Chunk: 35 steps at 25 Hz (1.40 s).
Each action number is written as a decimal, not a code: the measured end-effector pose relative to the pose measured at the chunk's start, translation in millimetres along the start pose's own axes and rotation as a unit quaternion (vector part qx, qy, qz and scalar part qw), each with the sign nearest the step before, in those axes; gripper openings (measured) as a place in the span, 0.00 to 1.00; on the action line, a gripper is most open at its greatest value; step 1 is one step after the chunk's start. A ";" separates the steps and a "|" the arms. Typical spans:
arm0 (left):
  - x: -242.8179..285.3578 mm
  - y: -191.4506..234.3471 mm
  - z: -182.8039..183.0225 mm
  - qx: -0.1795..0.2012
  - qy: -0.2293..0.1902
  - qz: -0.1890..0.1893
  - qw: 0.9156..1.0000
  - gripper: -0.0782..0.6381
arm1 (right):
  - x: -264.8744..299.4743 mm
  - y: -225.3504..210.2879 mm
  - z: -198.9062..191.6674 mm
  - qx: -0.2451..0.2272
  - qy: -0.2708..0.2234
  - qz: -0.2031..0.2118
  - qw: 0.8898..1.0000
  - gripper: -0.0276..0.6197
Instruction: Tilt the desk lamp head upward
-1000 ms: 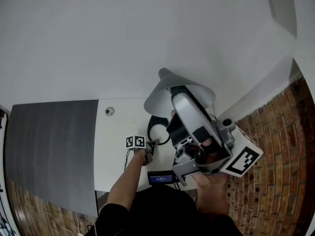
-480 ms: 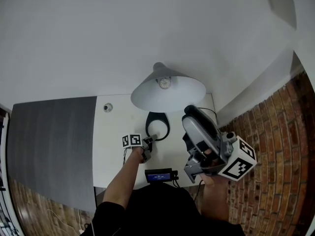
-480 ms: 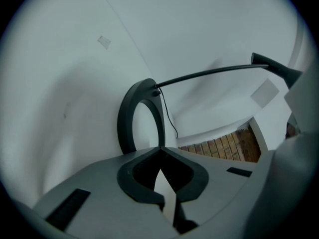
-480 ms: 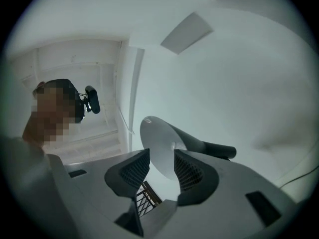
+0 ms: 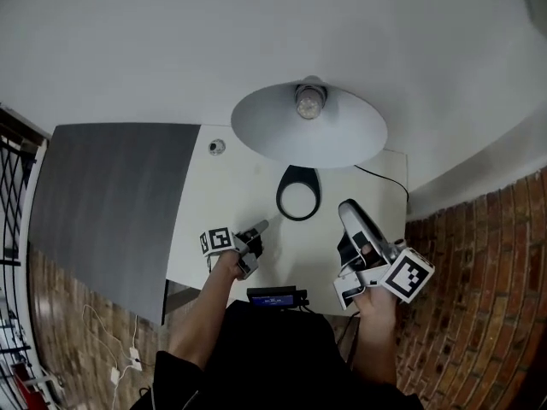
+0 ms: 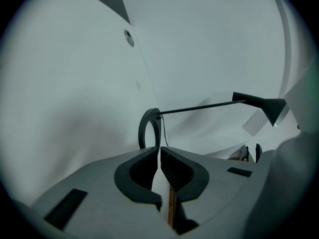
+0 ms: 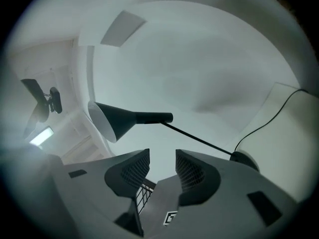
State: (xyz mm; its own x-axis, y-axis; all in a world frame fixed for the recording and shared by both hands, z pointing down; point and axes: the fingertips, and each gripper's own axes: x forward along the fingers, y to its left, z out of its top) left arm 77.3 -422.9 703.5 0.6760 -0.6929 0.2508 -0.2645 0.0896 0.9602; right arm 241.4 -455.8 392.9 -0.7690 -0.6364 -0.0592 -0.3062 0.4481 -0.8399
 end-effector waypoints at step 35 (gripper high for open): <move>-268.2 -207.9 -117.8 0.107 0.055 -0.342 0.932 0.12 | -140.3 161.3 -223.8 0.020 -0.094 0.000 0.995 0.24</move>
State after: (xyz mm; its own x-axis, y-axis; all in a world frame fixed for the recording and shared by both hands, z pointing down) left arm 32.0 -171.4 451.1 0.8001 -0.4574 -0.3882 0.1301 -0.4994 0.8565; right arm 174.4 -153.7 386.5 -0.6494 -0.7443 -0.1559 -0.2809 0.4254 -0.8603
